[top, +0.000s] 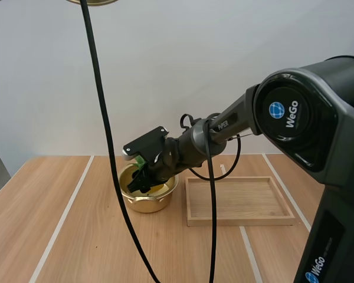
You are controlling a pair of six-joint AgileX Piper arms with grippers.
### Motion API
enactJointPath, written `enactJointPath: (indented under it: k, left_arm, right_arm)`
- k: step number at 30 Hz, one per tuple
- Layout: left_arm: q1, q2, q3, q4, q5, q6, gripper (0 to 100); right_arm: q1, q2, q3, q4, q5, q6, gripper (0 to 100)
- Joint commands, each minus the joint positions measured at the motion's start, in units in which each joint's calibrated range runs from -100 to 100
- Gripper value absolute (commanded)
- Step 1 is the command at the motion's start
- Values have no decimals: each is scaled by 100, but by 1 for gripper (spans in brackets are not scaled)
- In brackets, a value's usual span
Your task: Open the pot, put the pineapple inside, and close it
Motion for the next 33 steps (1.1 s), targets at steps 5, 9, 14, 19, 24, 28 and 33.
enactJointPath:
  k: [5, 9, 14, 19, 24, 28, 33]
  left_arm:
    - [-4, -21, -18, -15, -130, -27, 0]
    - [-4, -21, -18, -15, -130, -27, 0]
    - [-4, -21, -18, -15, -130, -27, 0]
    - [-4, -21, -18, -15, -130, -27, 0]
    - [-4, -21, -18, -15, -130, -27, 0]
    - [-4, -21, -18, -15, -130, -27, 0]
    - [-4, -21, -18, -15, -130, -27, 0]
  right_arm:
    - [-22, -29, -19, 1, 27, -27, 0]
    - [-22, -29, -19, 1, 27, -27, 0]
    - [-22, 123, -19, 1, 20, -27, 0]
    - [-22, 401, -19, 1, -35, -27, 0]
    - [-22, 430, -19, 1, -99, -27, 0]
    - [-22, 430, -19, 1, -82, -27, 0]
    - [-22, 430, -19, 1, 3, -35, 0]
